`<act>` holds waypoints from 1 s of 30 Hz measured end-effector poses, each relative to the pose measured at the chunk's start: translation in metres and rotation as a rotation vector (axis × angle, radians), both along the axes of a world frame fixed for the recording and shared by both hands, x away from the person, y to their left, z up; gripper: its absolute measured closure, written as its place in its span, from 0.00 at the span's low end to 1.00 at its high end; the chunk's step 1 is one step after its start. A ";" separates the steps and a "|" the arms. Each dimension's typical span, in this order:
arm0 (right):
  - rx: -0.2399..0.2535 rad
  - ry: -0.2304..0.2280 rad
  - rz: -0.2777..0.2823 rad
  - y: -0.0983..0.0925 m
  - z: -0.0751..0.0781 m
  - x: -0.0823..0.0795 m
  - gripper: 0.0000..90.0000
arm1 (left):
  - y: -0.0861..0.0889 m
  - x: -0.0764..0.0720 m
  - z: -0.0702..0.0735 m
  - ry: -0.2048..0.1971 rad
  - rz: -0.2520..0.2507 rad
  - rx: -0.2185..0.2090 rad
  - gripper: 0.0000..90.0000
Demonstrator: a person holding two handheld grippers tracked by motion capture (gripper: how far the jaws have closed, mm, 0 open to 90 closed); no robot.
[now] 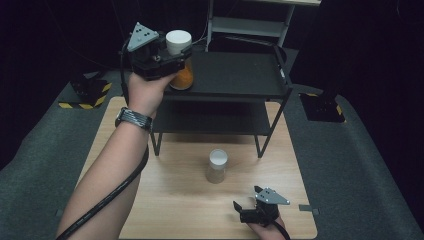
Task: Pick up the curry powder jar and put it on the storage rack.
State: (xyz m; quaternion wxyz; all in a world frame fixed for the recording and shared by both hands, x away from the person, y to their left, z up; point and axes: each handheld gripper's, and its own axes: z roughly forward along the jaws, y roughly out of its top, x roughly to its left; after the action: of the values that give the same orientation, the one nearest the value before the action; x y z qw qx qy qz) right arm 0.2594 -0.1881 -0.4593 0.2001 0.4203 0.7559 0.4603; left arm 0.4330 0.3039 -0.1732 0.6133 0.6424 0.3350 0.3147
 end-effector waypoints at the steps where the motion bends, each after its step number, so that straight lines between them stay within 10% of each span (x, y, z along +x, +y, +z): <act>1: 0.000 0.000 0.000 0.000 0.000 0.000 0.00 | 0.000 0.000 0.000 0.000 0.000 0.000 0.37; 11: -0.001 -0.001 0.004 0.000 0.000 0.000 0.00 | 0.000 -0.001 -0.001 0.006 0.000 -0.023 0.36; 30: -0.007 -0.003 0.004 0.001 0.000 0.000 0.00 | 0.015 -0.012 -0.008 0.005 -0.011 -0.025 0.03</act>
State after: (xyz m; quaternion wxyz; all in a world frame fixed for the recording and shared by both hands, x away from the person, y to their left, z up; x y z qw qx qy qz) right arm 0.2591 -0.1872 -0.4589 0.2018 0.4173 0.7582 0.4585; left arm 0.4213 0.3188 -0.1808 0.6221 0.6375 0.3368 0.3053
